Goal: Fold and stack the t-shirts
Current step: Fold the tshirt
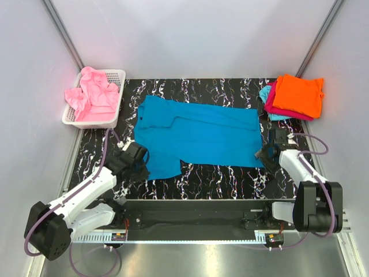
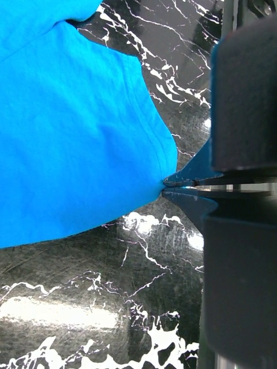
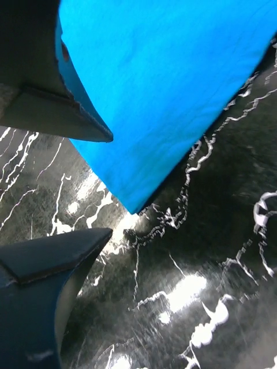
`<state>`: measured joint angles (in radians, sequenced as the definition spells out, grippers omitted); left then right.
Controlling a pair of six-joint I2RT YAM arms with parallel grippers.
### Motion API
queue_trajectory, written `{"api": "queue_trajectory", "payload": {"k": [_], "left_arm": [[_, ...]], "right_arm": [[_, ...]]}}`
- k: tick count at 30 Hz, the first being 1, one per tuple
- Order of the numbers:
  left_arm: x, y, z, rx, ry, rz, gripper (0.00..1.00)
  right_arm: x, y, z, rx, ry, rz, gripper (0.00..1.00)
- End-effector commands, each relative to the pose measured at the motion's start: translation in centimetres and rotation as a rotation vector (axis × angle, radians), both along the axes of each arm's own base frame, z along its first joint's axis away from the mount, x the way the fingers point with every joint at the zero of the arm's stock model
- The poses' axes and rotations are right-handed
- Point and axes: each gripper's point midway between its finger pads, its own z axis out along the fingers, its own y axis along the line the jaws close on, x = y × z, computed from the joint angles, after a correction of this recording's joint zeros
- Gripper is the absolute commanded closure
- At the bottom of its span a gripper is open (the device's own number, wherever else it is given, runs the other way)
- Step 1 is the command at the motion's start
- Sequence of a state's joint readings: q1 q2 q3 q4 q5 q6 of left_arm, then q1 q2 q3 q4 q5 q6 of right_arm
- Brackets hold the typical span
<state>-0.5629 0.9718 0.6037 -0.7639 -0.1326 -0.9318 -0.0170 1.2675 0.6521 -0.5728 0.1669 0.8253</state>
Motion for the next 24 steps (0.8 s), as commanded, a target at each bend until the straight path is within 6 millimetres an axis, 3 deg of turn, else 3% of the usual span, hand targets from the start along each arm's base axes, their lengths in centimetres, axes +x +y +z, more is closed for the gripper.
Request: {"api": "queue_trajectory", "payload": {"k": [1, 10, 22, 24], "left_arm": [[1.3, -0.5, 0.8, -0.003, -0.053, -0.013, 1.00], [1.3, -0.7, 0.5, -0.009, -0.050, -0.027, 1.00], [1.0, -0.8, 0.5, -0.020, -0.047, -0.029, 1.00], [1.0, -0.7, 0.4, -0.020, -0.045, -0.029, 1.00]], "right_arm": [[-0.6, -0.6, 0.3, -0.004, -0.023, -0.042, 0.34], [-1.1, -0.8, -0.8, 0.014, -0.028, -0.048, 0.52], [1.3, -0.8, -1.9, 0.115, -0.038, -0.004, 0.55], [1.3, -0.9, -2.0, 0.119, -0.034, -0.005, 0.72]]}}
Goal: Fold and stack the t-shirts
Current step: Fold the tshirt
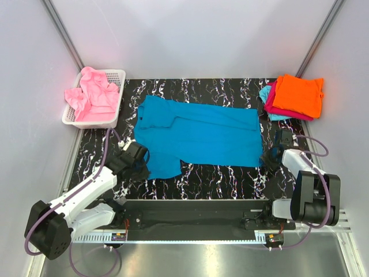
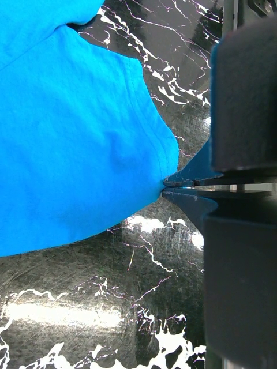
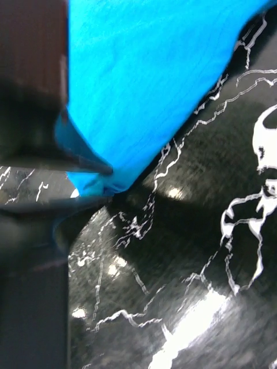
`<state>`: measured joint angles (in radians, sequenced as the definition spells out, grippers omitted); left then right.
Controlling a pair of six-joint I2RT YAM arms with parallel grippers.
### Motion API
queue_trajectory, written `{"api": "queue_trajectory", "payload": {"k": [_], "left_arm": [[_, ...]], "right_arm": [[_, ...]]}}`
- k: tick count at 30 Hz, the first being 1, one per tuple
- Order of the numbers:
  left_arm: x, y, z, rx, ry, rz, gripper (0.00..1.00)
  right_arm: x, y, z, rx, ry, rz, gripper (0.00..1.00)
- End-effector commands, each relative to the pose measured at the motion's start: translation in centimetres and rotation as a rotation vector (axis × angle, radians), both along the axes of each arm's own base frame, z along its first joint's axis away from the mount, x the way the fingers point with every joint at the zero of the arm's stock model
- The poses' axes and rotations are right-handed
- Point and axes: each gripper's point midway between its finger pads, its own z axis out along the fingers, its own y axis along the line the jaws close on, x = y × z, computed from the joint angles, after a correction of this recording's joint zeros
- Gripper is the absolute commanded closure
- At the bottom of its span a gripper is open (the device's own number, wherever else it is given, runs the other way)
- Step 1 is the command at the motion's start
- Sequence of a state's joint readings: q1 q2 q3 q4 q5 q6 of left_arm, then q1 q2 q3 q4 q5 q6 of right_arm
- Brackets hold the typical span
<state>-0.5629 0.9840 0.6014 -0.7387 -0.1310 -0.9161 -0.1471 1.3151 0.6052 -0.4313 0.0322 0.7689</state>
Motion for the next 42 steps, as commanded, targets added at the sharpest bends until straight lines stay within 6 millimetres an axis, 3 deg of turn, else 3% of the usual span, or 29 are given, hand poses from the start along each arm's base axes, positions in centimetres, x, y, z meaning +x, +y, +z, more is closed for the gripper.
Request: {"api": "queue_trajectory", "payload": {"k": [1, 3, 9, 16, 27, 35, 42], "left_arm": [[0.6, -0.5, 0.6, -0.020, -0.035, -0.013, 1.00], [0.6, -0.5, 0.6, -0.020, -0.036, -0.011, 1.00], [0.6, -0.3, 1.2, -0.020, -0.052, -0.003, 1.00], [0.0, 1.0, 3.2, -0.013, -0.102, 0.029, 1.00], [-1.2, 1.9, 5.8, -0.059, -0.153, 0.064, 1.00], [-2.3, 1.9, 5.3, -0.082, -0.133, 0.066, 1.00], [-2.4, 3.0, 6.5, -0.086, -0.195, 0.109, 1.00]], "right_arm": [[-0.2, 0.3, -0.9, 0.023, 0.022, 0.020, 0.79], [-0.2, 0.3, -0.8, 0.024, 0.020, 0.017, 1.00], [-1.1, -0.2, 0.3, -0.008, 0.005, -0.001, 1.00], [-1.8, -0.5, 3.9, -0.035, -0.064, -0.025, 1.00], [-3.7, 0.3, 5.4, -0.011, -0.098, -0.024, 1.00], [-4.3, 1.0, 4.6, 0.025, -0.079, -0.014, 1.00], [-3.8, 0.9, 6.0, 0.018, -0.126, -0.017, 1.00]]}}
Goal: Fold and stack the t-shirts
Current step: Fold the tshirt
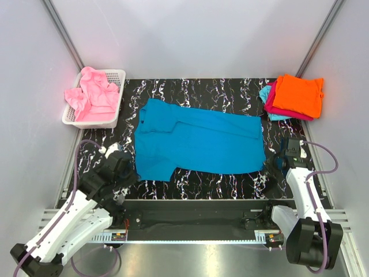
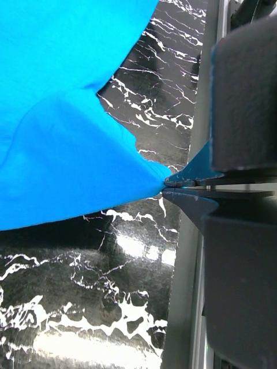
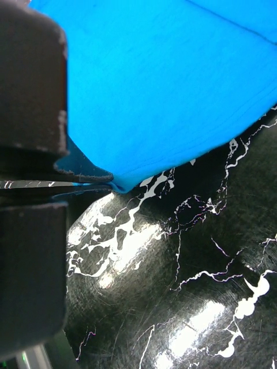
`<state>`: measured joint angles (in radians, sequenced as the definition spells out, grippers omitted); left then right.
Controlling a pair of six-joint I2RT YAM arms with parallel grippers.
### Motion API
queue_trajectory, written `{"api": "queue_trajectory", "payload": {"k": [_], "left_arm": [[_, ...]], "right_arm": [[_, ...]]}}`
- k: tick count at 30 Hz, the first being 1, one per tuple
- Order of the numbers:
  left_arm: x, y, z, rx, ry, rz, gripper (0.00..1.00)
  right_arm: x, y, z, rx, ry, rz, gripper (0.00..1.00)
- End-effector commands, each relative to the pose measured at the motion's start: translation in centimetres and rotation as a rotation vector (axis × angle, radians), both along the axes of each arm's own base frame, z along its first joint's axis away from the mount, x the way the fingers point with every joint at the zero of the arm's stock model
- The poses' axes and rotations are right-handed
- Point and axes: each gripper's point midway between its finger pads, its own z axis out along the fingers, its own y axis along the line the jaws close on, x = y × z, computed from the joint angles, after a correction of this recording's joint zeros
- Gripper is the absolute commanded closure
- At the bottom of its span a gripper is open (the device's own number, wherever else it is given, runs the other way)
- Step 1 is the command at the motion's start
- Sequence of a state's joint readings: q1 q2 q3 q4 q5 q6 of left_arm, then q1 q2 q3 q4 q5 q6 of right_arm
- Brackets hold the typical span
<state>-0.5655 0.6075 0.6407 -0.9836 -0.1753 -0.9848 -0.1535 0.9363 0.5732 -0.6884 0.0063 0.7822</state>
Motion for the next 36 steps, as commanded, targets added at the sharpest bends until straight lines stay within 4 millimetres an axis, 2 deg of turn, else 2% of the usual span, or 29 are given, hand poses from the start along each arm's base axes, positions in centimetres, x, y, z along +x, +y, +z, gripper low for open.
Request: {"api": "queue_trajectory", "payload": {"k": [1, 5, 13, 17, 24, 29, 36], "left_arm": [[0.3, 0.8, 1.3, 0.016, -0.039, 0.041, 1.00], [1.0, 1.0, 2.3, 0.038, -0.057, 0.054, 1.00], [2.0, 1.7, 4.1, 0.068, -0.109, 0.087, 1.00], [2.2, 1.8, 4.4, 0.081, -0.107, 0.087, 1.00], [3.4, 2.2, 5.8, 0.118, -0.142, 0.115, 1.00], [5.1, 2.4, 7.3, 0.159, -0.165, 0.149, 1.00], [8.9, 1.6, 9.5, 0.177, -0.222, 0.175, 1.00]], "right_arm": [[0.4, 0.0, 1.1, 0.003, -0.029, -0.009, 1.00], [0.6, -0.1, 1.3, 0.002, -0.027, -0.007, 1.00], [1.0, -0.7, 3.1, -0.036, -0.055, -0.003, 1.00], [1.2, -0.8, 3.5, -0.041, -0.061, -0.002, 1.00], [2.5, -1.2, 5.1, -0.063, -0.091, 0.001, 1.00], [4.0, -1.6, 6.4, -0.080, -0.116, 0.012, 1.00], [6.6, -1.4, 6.4, -0.053, -0.129, 0.035, 1.00]]}}
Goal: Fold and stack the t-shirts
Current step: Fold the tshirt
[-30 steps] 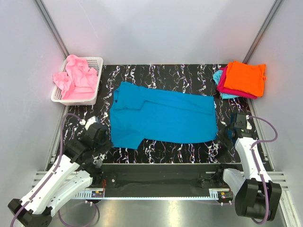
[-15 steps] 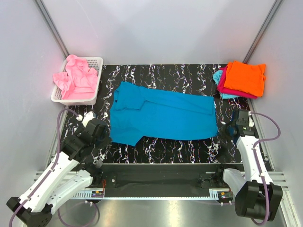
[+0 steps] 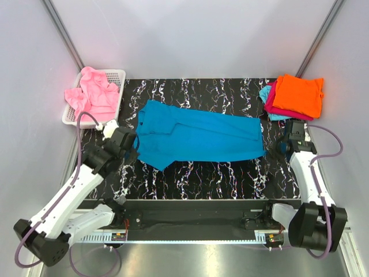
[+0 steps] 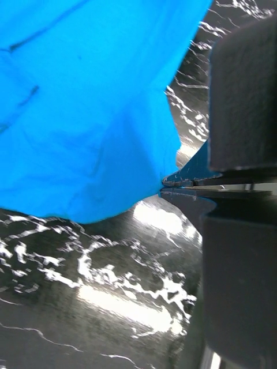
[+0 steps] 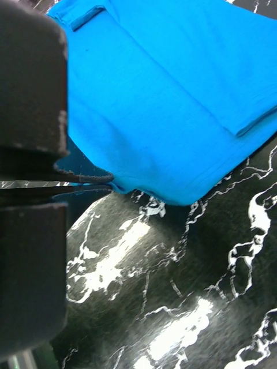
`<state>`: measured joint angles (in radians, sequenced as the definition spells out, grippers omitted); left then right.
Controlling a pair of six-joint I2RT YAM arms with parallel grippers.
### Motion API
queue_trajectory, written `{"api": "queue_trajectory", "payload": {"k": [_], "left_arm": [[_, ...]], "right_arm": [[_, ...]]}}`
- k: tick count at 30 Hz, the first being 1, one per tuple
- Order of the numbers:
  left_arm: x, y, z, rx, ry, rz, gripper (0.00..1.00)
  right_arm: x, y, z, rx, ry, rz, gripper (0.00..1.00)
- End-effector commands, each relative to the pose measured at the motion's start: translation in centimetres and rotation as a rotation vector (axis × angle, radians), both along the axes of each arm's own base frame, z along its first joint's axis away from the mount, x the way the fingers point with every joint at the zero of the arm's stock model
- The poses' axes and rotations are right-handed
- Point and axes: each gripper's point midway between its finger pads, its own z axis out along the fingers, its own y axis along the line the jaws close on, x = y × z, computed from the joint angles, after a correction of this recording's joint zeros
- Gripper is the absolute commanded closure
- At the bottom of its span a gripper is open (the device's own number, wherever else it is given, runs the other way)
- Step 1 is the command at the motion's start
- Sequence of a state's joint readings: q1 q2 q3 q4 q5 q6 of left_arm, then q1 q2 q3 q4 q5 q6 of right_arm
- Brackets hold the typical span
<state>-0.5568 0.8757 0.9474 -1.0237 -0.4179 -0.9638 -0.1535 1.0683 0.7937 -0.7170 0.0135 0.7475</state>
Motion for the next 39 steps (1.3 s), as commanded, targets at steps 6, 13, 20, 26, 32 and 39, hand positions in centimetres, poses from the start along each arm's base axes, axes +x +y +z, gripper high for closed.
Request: {"api": "queue_trajectory", "payload": {"k": [6, 13, 20, 26, 32, 39], "left_arm": [[6.5, 0.5, 2.9, 0.012, -0.113, 0.066, 1.00], [10.5, 1.7, 2.9, 0.014, -0.108, 0.093, 1.00], [15.6, 1.1, 3.8, -0.002, -0.151, 0.066, 1.00], [19.6, 0.0, 2.5, -0.006, -0.151, 0.051, 1.00], [22.3, 0.1, 0.7, 0.029, -0.134, 0.069, 1.00], [25.3, -0.4, -1.1, 0.021, -0.130, 0.053, 1.00]], "right_arm": [[5.0, -1.0, 2.4, -0.035, -0.091, 0.022, 1.00], [8.3, -1.4, 2.3, -0.038, -0.097, 0.046, 1.00], [11.9, -1.2, 1.5, -0.020, -0.117, 0.096, 1.00], [14.5, -1.2, 0.6, -0.004, -0.124, 0.115, 1.00], [17.5, -0.6, -1.8, 0.052, -0.108, 0.137, 1.00], [19.5, -1.2, -4.4, 0.036, -0.078, 0.149, 0.52]]}}
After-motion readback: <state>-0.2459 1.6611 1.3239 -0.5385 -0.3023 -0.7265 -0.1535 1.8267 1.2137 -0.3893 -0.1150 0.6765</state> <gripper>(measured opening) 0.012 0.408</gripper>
